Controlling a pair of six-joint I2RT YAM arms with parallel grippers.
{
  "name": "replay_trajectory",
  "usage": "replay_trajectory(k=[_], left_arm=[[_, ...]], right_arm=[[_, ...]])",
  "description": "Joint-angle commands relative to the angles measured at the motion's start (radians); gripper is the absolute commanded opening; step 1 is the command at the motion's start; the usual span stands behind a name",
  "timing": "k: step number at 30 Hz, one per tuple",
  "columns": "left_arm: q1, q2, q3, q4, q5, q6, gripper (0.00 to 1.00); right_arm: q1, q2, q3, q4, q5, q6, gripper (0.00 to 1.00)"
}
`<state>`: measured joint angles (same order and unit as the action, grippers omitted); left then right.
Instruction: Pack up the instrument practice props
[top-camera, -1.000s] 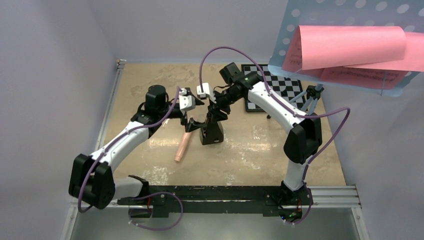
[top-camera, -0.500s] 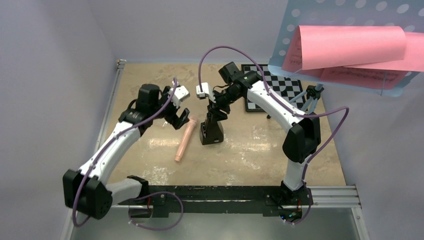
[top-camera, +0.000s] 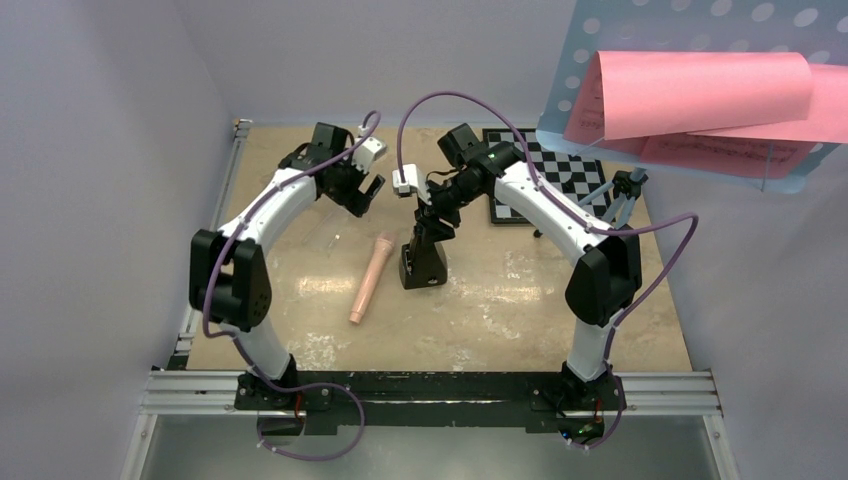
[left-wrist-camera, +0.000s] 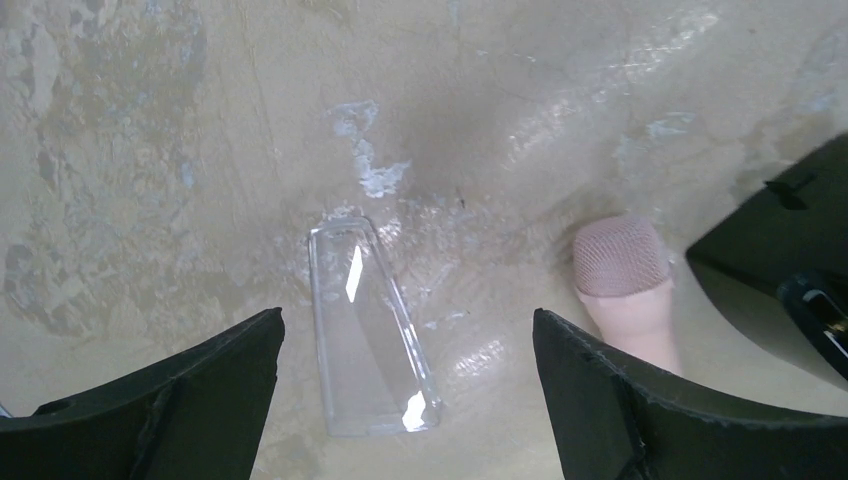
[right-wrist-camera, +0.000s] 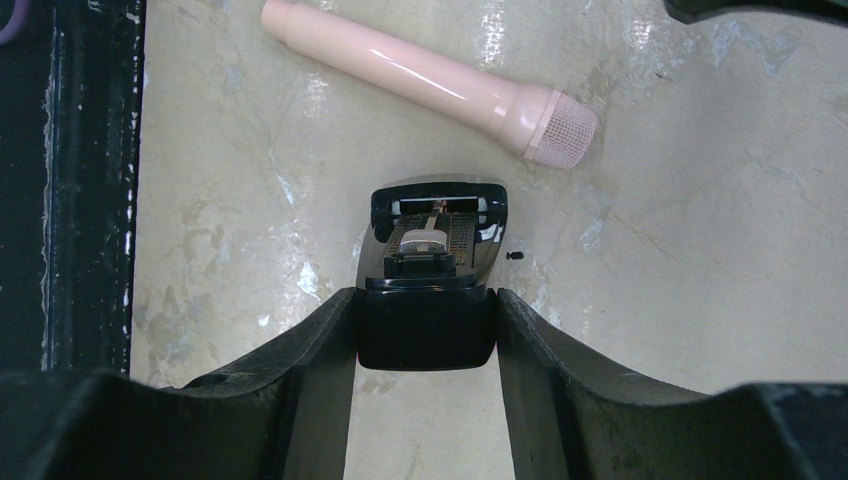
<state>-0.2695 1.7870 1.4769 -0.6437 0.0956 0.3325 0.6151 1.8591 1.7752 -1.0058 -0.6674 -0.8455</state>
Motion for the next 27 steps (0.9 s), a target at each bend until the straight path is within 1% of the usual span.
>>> replay_trajectory(k=[1,8,13,16,20,27], left_arm=[[0.024,0.08,0.083,-0.085,-0.033,0.063,0.97],[0.038,0.119,0.082,-0.097,-0.03,0.052,0.97],[0.051,0.146,0.072,-0.11,-0.053,0.053,0.97],[0.065,0.171,0.091,-0.133,-0.087,0.044,0.98],[0.084,0.183,0.09,-0.125,-0.091,0.04,0.98],[0.084,0.24,0.114,-0.133,-0.082,0.026,0.93]], right_arm=[[-0.012,-0.014,-0.026,-0.036,0.072,0.0,0.0],[-0.012,-0.048,-0.05,-0.061,0.081,-0.017,0.0],[-0.012,-0.074,-0.067,-0.084,0.095,-0.019,0.0],[-0.013,-0.075,-0.067,-0.088,0.094,-0.007,0.0],[-0.013,-0.077,-0.067,-0.088,0.091,0.004,0.0],[-0.012,-0.082,-0.076,-0.091,0.09,0.003,0.0]])
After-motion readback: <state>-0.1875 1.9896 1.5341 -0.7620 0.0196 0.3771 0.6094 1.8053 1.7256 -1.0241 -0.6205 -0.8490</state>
